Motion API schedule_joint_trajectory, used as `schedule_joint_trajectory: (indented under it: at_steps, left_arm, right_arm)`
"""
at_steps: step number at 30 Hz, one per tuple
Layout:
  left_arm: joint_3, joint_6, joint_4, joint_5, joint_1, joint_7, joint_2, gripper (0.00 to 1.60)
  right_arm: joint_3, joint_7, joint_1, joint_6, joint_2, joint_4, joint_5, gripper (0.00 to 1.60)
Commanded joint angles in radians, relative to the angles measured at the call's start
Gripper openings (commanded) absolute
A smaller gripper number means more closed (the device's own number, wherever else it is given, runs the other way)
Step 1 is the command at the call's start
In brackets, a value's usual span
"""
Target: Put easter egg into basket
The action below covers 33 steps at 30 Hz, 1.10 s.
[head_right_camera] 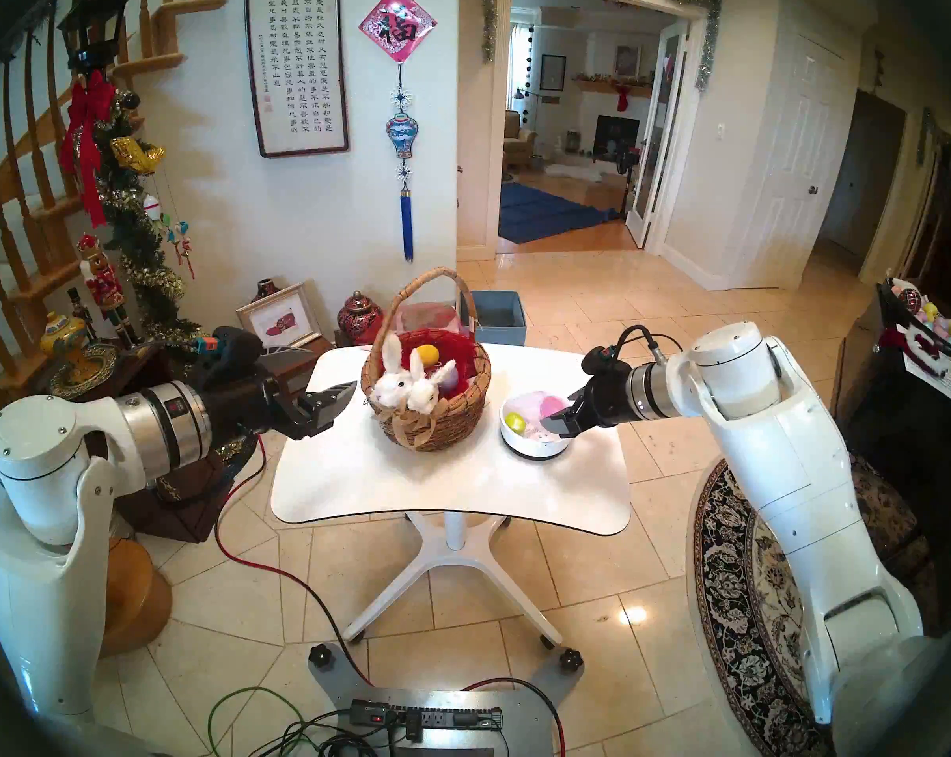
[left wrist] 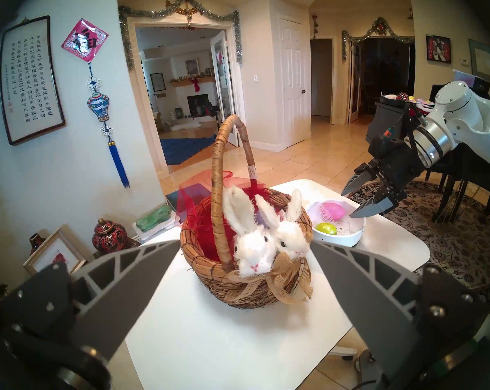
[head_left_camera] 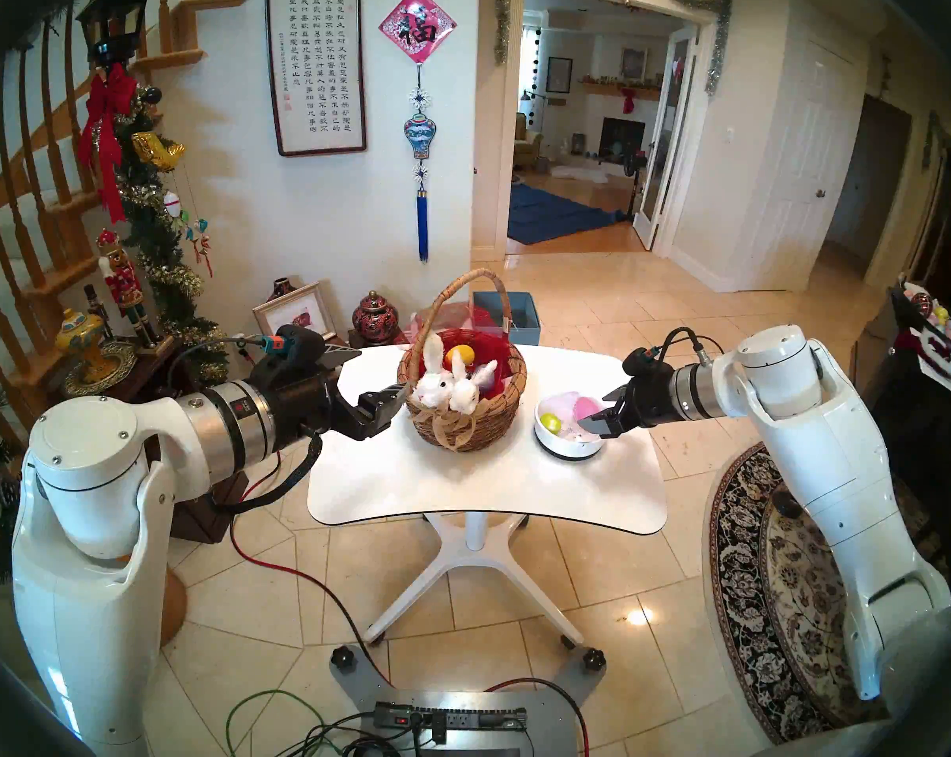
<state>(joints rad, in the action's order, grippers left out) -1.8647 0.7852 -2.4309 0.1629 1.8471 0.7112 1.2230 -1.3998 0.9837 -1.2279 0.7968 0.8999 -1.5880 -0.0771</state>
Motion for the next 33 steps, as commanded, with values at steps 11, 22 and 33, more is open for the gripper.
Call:
schedule_joint_trajectory:
  at_steps: [11, 22, 33]
  left_arm:
    - [0.000, 0.002, -0.004, -0.003, -0.008, 0.002, 0.001, 1.60]
    - [0.000, 0.002, -0.004, -0.005, -0.009, 0.004, 0.003, 1.60]
    - [0.000, 0.002, -0.004, -0.008, -0.010, 0.007, 0.005, 1.60]
  right_arm:
    - [0.018, 0.002, 0.033, 0.003, 0.000, 0.010, 0.021, 1.60]
    - [0.043, -0.004, 0.050, -0.011, 0.009, 0.022, 0.041, 1.56]
    - [0.056, -0.015, 0.063, -0.022, 0.010, 0.024, 0.058, 1.51]
